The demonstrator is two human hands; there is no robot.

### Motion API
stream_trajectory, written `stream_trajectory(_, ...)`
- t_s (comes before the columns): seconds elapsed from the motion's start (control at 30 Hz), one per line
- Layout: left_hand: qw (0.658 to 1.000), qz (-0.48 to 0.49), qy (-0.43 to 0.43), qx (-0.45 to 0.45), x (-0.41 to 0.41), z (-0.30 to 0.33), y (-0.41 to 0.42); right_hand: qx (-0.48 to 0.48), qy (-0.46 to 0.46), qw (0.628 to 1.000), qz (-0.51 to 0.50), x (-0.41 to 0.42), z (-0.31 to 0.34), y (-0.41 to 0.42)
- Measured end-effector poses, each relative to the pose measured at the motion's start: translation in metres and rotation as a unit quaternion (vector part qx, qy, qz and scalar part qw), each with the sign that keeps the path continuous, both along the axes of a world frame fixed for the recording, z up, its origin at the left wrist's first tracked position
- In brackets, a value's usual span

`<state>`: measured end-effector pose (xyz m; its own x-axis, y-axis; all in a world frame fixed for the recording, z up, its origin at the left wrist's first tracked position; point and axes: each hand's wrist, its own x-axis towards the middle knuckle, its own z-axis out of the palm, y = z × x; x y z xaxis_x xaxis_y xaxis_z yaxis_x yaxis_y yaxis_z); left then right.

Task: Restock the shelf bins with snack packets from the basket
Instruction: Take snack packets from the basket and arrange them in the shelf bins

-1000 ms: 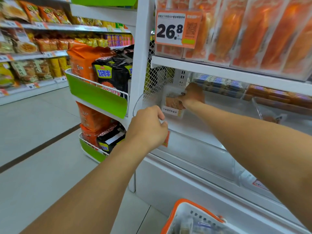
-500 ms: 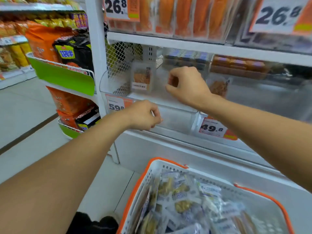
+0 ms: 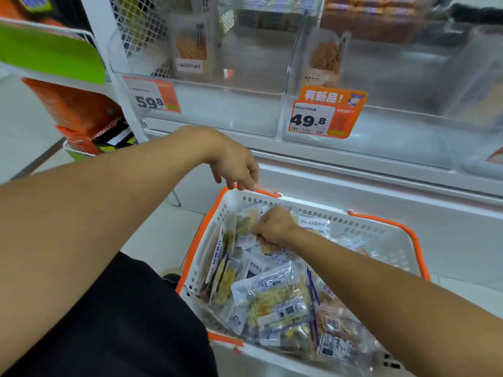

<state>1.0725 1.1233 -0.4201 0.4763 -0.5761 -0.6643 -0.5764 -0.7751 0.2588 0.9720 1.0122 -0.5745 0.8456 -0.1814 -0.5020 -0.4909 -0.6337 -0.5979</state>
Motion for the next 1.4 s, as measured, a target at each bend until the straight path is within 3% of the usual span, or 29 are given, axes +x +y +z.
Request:
stream_trajectory(0.1, 1.0, 0.014, -0.004, -0.001, 0.006, 0.011, 0.006, 0.116, 0.014, 0.991, -0.068, 0.012, 0.041, -0.005)
stream_trajectory(0.2, 0.999, 0.009, -0.048, -0.009, 0.013, 0.024, 0.018, 0.301, -0.02, 0.946, -0.12, 0.013, 0.112, -0.027)
stream_trajectory(0.3, 0.984, 0.058, 0.032, -0.167, 0.015, 0.035, 0.028, 0.428, -0.075, 0.895, -0.099, 0.011, 0.178, -0.049)
stream_trajectory(0.37, 0.95, 0.081, 0.111, -0.281, 0.009, 0.044, 0.027, 0.474, -0.1, 0.871, -0.085, 0.011, 0.214, -0.062)
stream_trajectory(0.43, 0.904, 0.12, 0.135, -0.387, 0.003, 0.053, 0.02, 0.469, -0.114, 0.874, -0.065, 0.011, 0.241, -0.078)
stream_trajectory(0.53, 0.834, 0.207, 0.1, -0.502, -0.009, 0.068, 0.001, 0.348, -0.168, 0.921, -0.042, 0.001, 0.271, -0.105)
stream_trajectory(0.6, 0.796, 0.234, 0.119, -0.545, -0.021, 0.077, -0.018, 0.299, -0.219, 0.928, -0.045, -0.012, 0.287, -0.131)
stream_trajectory(0.67, 0.725, 0.289, 0.254, -0.572, -0.038, 0.086, -0.042, 0.365, -0.23, 0.9, -0.058, -0.033, 0.299, -0.157)
stream_trajectory(0.77, 0.536, 0.336, 0.569, -0.525, -0.064, 0.095, -0.086, 0.48, -0.23, 0.844, -0.062, -0.069, 0.301, -0.198)
stream_trajectory(0.8, 0.499, 0.331, 0.626, -0.499, -0.073, 0.094, -0.102, 0.482, -0.24, 0.841, -0.055, -0.08, 0.295, -0.21)
stream_trajectory(0.87, 0.479, 0.34, 0.664, -0.462, -0.088, 0.088, -0.141, 0.415, -0.278, 0.864, -0.061, -0.099, 0.282, -0.232)
stream_trajectory(0.97, 0.476, 0.35, 0.691, -0.416, -0.109, 0.076, -0.195, 0.317, -0.338, 0.877, -0.125, -0.113, 0.269, -0.263)
stream_trajectory(1.0, 0.49, 0.344, 0.692, -0.404, -0.116, 0.073, -0.21, 0.307, -0.348, 0.874, -0.145, -0.117, 0.268, -0.272)
stream_trajectory(1.07, 0.552, 0.344, 0.649, -0.395, -0.126, 0.071, -0.237, 0.287, -0.372, 0.864, -0.179, -0.126, 0.27, -0.297)
stream_trajectory(1.13, 0.625, 0.366, 0.553, -0.413, -0.128, 0.071, -0.258, 0.239, -0.434, 0.842, -0.215, -0.144, 0.275, -0.331)
stream_trajectory(1.23, 0.7, 0.363, 0.364, -0.496, -0.119, 0.08, -0.277, 0.101, -0.511, 0.816, -0.249, -0.182, 0.282, -0.39)
stream_trajectory(1.3, 0.729, 0.332, 0.25, -0.544, -0.112, 0.087, -0.283, -0.027, -0.522, 0.813, -0.256, -0.197, 0.282, -0.423)
stream_trajectory(1.4, 0.762, 0.288, 0.141, -0.562, -0.107, 0.092, -0.296, -0.165, -0.449, 0.841, -0.252, -0.178, 0.269, -0.447)
